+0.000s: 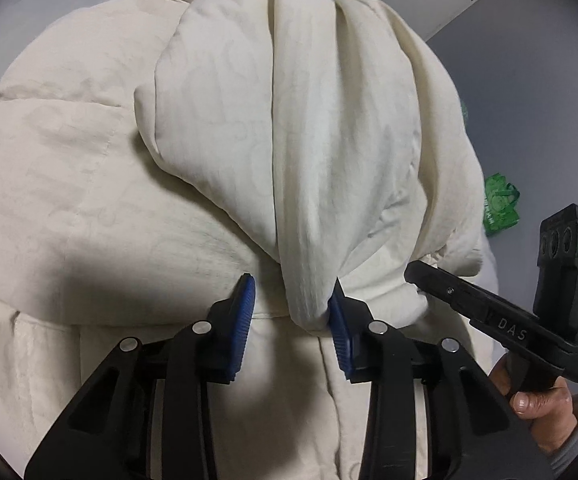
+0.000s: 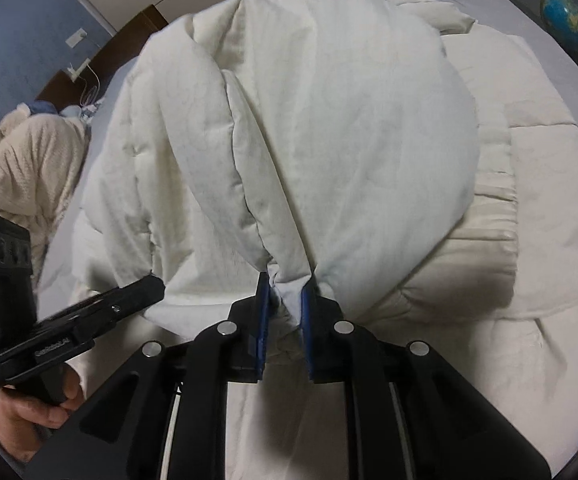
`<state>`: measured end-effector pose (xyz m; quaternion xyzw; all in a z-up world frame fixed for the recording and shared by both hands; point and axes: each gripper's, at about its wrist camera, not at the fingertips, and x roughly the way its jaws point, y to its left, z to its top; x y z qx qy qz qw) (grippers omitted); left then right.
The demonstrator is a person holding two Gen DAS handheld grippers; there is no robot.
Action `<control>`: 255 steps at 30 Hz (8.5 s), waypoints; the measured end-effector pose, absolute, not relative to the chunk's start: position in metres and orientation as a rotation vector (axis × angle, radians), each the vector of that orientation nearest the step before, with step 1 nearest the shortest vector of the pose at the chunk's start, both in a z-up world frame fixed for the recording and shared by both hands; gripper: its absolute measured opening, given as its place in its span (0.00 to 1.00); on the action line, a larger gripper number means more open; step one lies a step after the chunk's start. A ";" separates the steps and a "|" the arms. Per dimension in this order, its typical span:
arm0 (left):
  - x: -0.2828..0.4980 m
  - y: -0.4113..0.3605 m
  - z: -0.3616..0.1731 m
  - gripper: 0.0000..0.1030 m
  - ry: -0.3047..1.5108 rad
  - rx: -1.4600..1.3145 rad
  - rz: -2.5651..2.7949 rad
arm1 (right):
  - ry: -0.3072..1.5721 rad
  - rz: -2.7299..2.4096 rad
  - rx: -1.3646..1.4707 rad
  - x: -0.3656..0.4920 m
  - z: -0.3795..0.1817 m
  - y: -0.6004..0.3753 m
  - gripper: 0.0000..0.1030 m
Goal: Fold large clothes
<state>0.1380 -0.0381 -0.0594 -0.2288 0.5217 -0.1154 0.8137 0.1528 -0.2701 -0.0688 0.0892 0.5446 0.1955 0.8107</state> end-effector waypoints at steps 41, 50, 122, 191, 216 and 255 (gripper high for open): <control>-0.033 0.141 -0.016 0.87 1.182 -0.611 0.063 | 1.296 0.171 0.475 0.061 -0.046 -0.511 0.65; -0.058 0.116 -0.051 0.87 1.391 -0.522 0.079 | 1.418 0.234 0.397 0.033 -0.060 -0.503 0.65; 0.084 0.117 0.077 0.15 0.584 -1.070 -0.618 | 0.651 0.582 1.258 0.164 0.017 -0.514 0.19; 0.160 0.012 0.070 0.93 0.795 -0.352 -0.097 | 0.833 0.367 -0.018 0.204 0.058 -0.277 0.72; 0.211 -0.007 -0.009 0.87 1.000 -0.222 -0.072 | 0.925 0.260 -0.099 0.265 -0.025 -0.251 0.88; 0.173 0.137 -0.034 0.76 1.078 -0.533 0.129 | 0.944 0.007 0.296 0.263 -0.029 -0.398 0.89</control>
